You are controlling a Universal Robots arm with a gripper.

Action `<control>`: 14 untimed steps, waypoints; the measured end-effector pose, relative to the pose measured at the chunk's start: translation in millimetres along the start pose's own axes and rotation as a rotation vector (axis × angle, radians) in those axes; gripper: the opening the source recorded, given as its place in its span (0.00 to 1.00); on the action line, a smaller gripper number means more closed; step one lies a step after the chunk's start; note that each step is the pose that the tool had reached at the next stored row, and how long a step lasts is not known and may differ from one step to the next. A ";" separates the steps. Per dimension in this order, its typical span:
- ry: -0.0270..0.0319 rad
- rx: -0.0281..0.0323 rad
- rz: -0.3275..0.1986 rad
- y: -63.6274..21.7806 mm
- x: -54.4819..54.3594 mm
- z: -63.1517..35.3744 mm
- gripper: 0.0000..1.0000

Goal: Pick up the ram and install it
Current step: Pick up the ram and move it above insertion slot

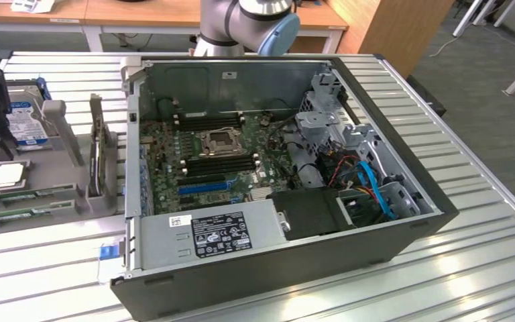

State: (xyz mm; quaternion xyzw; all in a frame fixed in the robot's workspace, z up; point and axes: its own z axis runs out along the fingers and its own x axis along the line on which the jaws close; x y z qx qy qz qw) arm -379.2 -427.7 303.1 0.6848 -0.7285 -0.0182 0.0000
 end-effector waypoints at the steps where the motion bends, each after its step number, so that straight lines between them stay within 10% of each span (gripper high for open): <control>1: 0.0001 -0.0001 0.000 0.0 0.0 0.7 0.30; 14: 0.0001 0.0000 0.000 -0.3 0.3 10.5 0.30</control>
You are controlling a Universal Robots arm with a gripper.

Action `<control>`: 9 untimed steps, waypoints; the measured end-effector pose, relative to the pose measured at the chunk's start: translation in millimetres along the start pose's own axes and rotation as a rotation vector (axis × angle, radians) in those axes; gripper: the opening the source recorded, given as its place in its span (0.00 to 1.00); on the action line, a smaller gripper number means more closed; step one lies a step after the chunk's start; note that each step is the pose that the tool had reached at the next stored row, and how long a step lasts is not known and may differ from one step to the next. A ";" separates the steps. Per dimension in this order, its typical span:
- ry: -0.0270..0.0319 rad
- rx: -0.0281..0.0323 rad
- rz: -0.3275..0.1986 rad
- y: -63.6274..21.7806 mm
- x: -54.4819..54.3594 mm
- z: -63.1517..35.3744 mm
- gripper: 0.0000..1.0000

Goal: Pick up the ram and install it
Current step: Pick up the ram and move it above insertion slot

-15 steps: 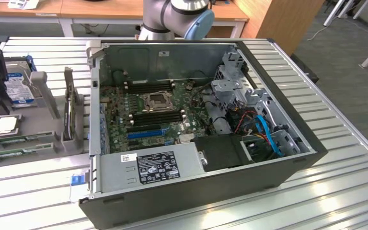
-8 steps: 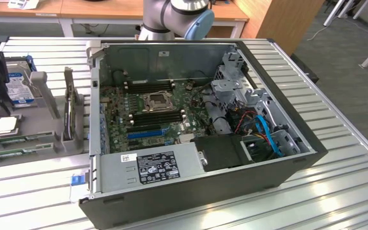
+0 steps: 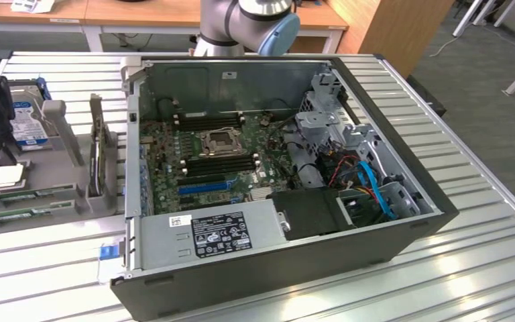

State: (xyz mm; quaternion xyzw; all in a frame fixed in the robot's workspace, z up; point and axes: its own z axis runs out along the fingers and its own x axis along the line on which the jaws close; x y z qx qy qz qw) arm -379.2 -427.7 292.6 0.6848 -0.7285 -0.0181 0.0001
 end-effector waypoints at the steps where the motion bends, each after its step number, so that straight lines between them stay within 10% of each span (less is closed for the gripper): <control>1: 0.0000 0.0000 0.000 0.0 0.0 0.7 0.30; 9: 0.0000 0.0000 0.000 -0.1 0.1 6.1 0.30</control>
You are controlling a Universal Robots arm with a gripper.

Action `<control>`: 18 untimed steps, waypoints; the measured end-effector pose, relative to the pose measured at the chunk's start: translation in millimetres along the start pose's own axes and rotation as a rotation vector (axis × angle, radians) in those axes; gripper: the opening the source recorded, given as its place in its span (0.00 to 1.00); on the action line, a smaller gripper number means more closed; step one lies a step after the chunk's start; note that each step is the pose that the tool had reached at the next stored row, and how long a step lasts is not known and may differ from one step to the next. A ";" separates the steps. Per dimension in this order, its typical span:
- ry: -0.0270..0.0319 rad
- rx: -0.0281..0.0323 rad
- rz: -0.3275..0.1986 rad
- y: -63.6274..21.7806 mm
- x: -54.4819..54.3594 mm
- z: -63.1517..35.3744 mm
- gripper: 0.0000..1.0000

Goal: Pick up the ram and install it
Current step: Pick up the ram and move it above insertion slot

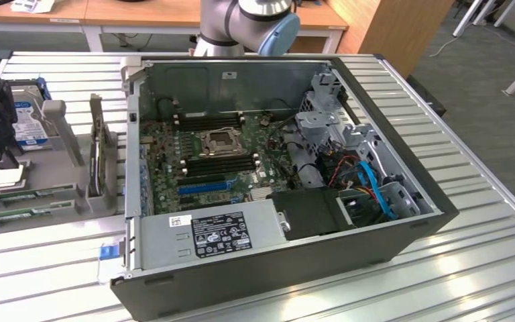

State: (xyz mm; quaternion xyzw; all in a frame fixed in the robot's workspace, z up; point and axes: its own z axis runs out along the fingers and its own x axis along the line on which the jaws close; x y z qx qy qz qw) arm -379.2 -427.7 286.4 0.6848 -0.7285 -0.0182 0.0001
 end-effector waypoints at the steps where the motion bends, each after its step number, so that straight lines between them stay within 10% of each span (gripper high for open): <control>1: 0.0000 0.0000 0.000 0.0 0.0 0.6 0.30; 18: 0.0000 0.0000 0.000 -0.3 0.3 11.3 0.30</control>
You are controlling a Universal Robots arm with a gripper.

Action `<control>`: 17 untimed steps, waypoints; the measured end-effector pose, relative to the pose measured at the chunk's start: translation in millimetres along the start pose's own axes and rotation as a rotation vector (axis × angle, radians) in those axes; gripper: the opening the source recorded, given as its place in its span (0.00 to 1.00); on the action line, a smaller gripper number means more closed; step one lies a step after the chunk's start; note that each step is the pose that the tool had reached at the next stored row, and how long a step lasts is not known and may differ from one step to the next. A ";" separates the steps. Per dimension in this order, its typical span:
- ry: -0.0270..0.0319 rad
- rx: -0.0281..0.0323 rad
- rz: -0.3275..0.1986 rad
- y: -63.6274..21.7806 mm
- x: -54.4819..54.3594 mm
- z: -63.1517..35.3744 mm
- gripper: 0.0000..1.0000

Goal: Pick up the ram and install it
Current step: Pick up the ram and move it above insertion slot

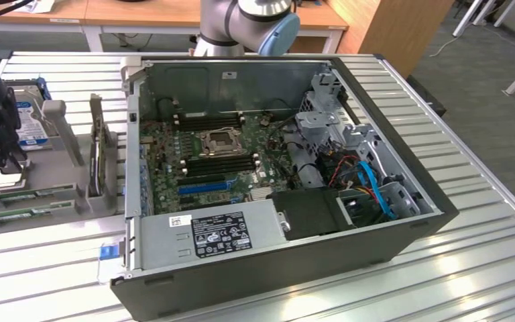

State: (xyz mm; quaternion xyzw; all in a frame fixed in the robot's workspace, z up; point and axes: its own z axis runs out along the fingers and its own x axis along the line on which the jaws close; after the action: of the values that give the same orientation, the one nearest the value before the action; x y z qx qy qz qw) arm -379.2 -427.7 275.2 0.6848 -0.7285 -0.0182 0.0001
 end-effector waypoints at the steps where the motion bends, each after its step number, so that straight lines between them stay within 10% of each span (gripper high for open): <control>1: 0.0000 0.0000 0.000 0.0 0.0 0.7 0.30; 17: 0.0000 0.0001 0.000 -0.3 0.3 12.0 0.30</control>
State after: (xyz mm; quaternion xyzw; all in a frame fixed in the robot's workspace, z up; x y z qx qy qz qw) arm -379.2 -427.8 263.2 0.6848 -0.7285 -0.0181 0.0000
